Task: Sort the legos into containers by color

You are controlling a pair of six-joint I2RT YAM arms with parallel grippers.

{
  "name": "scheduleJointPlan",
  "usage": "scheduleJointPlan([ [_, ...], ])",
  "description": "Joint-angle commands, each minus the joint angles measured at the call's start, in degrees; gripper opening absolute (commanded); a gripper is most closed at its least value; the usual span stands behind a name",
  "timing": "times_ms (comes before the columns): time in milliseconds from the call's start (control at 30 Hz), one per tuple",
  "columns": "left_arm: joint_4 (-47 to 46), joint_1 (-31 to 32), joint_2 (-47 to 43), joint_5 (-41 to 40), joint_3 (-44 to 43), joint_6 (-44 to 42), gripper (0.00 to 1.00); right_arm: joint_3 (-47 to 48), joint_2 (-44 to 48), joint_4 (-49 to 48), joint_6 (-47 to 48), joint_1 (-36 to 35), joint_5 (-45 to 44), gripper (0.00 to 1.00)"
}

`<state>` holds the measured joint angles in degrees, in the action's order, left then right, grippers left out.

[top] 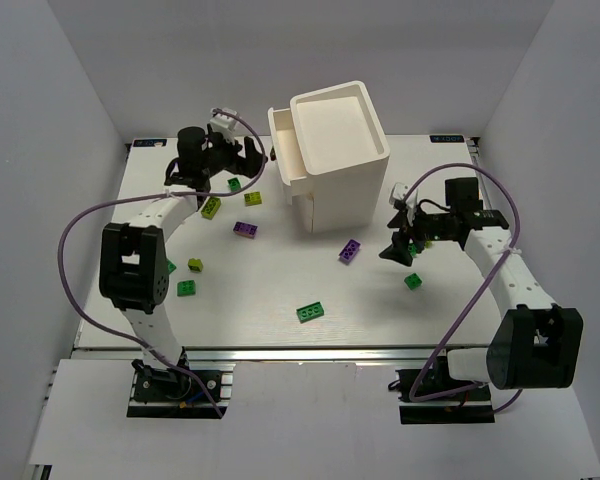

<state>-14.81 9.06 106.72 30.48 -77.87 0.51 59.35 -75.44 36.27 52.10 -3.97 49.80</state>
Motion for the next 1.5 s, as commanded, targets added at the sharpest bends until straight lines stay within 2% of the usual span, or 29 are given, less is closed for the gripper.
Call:
scheduleJointPlan([
  [0,4.52,-0.01,-7.83,-4.19,0.26,-0.43,0.98,-2.48,2.31,-0.15,7.38,0.28,0.12,0.89],
  [67,7.49,-0.53,-10.47,-6.30,0.87,0.10,0.98,-4.58,3.19,1.25,13.89,0.19,-0.32,0.89],
  [233,14.27,-1.06,-16.96,-14.46,3.51,4.57,0.98,-6.26,1.62,3.01,19.87,-0.42,0.03,0.88],
  [300,19.89,-1.06,-18.38,-16.67,4.30,8.00,0.98,-8.88,1.09,4.25,28.12,-1.91,1.79,0.86],
  [433,29.73,-1.59,-20.75,-17.21,5.17,10.03,0.98,-15.75,1.70,-6.54,39.81,-4.81,-1.19,0.89],
  [500,32.91,-1.59,-23.12,-16.42,7.97,10.38,0.98,-14.98,-2.15,-6.31,48.16,-5.61,-2.78,0.89],
  [600,33.53,-1.59,-27.86,-16.50,14.11,12.23,0.98,-6.82,-11.20,2.09,56.50,-7.54,-4.10,0.88],
  [633,33.01,-1.59,-29.18,-16.59,15.80,12.75,0.98,-2.79,-13.22,3.09,57.23,-8.59,-4.45,0.88],
  [800,31.07,-1.59,-37.53,-15.80,23.28,17.67,0.98,4.27,-20.70,1.34,56.97,-11.06,-7.96,0.86],
  [967,30.54,-1.59,-42.29,-15.54,29.60,20.23,0.98,9.46,-25.62,6.79,64.09,-12.64,-11.65,0.86],
  [1267,32.39,-1.59,-45.81,-15.45,31.98,20.93,0.98,17.54,-34.07,11.53,64.80,-16.33,-16.49,0.80],
  [1467,32.47,-1.59,-47.65,-14.75,33.30,22.07,0.98,20.36,-37.06,11.01,63.13,-18.79,-19.30,0.76],
])
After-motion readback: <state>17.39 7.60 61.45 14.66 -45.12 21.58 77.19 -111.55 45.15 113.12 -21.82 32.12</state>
